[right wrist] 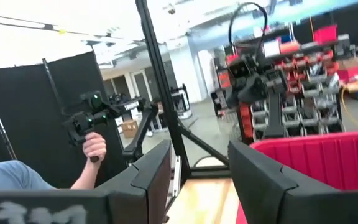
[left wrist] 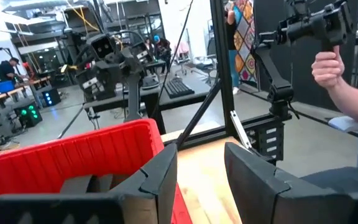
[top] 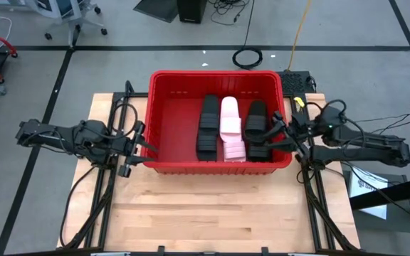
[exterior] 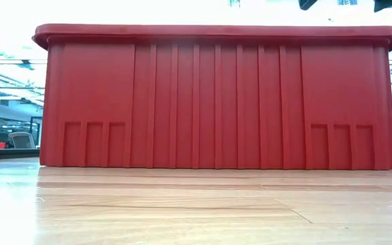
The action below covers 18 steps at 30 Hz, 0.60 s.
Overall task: Pick and place slides into bin
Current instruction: Return to Home Position
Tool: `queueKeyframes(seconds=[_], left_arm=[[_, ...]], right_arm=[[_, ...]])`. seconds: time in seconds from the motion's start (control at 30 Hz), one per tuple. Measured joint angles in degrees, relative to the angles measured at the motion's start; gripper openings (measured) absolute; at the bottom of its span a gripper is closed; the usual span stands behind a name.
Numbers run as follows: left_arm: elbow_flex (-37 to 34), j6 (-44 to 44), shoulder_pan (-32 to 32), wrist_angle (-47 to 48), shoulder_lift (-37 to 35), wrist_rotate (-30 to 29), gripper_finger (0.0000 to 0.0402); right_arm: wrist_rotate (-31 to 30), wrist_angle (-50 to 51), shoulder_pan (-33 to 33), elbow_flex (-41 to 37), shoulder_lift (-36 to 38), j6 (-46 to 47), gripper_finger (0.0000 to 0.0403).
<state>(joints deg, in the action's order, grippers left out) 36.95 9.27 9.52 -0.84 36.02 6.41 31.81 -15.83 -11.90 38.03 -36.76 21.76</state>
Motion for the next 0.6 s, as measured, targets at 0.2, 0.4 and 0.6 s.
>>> queueKeyframes(seconds=[0.2, 0.4, 0.6], left_arm=[[-1.3, 0.81, -0.82, -0.46, -0.79, -0.5, 0.0141], [-3.7, 0.97, -2.75, -4.11, -2.9, -0.55, 0.0141], [-8.27, 0.03, -3.87, -12.34, -6.74, -2.85, 0.0141]], right_arm=[[-0.02, -1.83, 0.0, -2.83, 6.45, -0.14, 0.0151], [-0.09, -7.25, 0.0, -8.05, 13.67, -0.36, 0.0151], [-0.24, -14.62, 0.0, -13.28, 20.73, 1.18, 0.0151]])
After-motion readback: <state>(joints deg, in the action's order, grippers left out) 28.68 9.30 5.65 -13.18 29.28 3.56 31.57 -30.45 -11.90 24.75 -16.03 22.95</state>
